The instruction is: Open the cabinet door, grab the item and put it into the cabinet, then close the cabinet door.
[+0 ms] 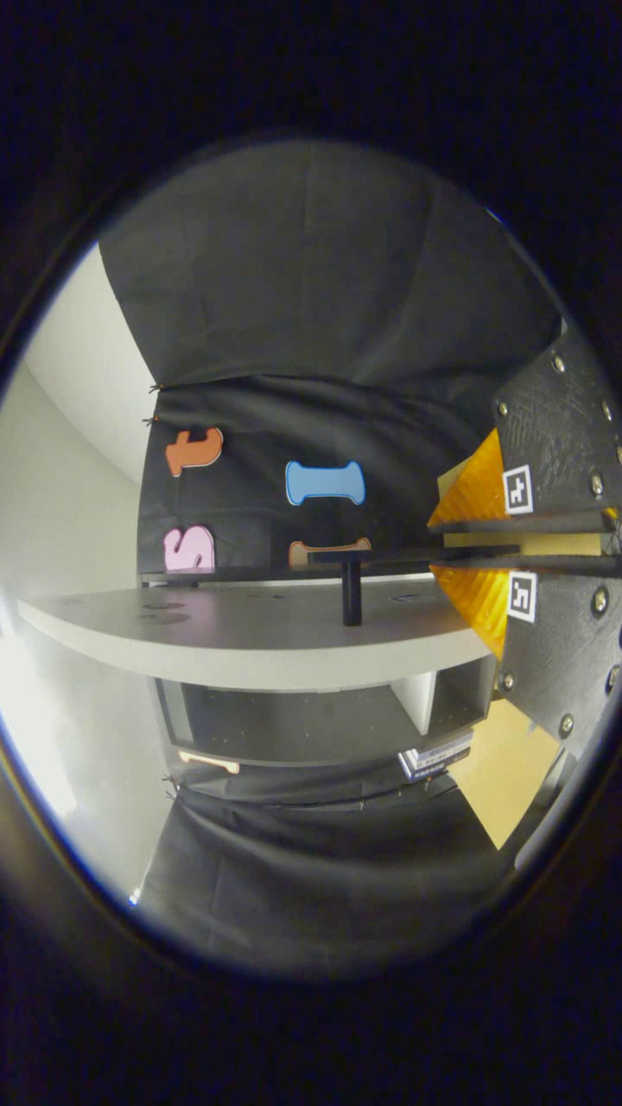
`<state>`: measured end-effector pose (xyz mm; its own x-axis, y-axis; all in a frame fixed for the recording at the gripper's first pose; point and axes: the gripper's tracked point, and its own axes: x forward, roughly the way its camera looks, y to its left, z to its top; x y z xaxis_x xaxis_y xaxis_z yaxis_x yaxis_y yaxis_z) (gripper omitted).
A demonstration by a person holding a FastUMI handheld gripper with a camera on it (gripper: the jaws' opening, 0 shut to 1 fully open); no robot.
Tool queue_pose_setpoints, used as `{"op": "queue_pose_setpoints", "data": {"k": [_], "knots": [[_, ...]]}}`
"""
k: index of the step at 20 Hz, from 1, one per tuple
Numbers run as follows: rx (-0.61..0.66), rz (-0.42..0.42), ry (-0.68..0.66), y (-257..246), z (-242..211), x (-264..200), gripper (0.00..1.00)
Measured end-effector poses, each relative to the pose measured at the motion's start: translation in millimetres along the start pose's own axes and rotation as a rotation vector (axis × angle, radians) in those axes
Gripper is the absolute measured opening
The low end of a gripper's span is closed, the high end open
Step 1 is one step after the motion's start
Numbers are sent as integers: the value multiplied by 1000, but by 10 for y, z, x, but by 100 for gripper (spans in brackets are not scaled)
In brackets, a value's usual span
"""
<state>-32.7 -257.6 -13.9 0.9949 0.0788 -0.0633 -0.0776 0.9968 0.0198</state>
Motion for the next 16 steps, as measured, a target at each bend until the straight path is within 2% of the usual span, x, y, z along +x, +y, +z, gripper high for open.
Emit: {"op": "queue_pose_setpoints", "data": {"k": [4, 8, 11, 13, 15, 16], "knots": [[-4, -39, 0, 10, 17, -111, 10], [47, -59, -58, 165, 207, -413, 10], [67, -126, -98, 257, 297, -673, 10], [68, -163, -103, 423, 219, -808, 15], [80, -143, -114, 684, 216, -880, 23], [85, -124, -108, 875, 167, -879, 35]]}}
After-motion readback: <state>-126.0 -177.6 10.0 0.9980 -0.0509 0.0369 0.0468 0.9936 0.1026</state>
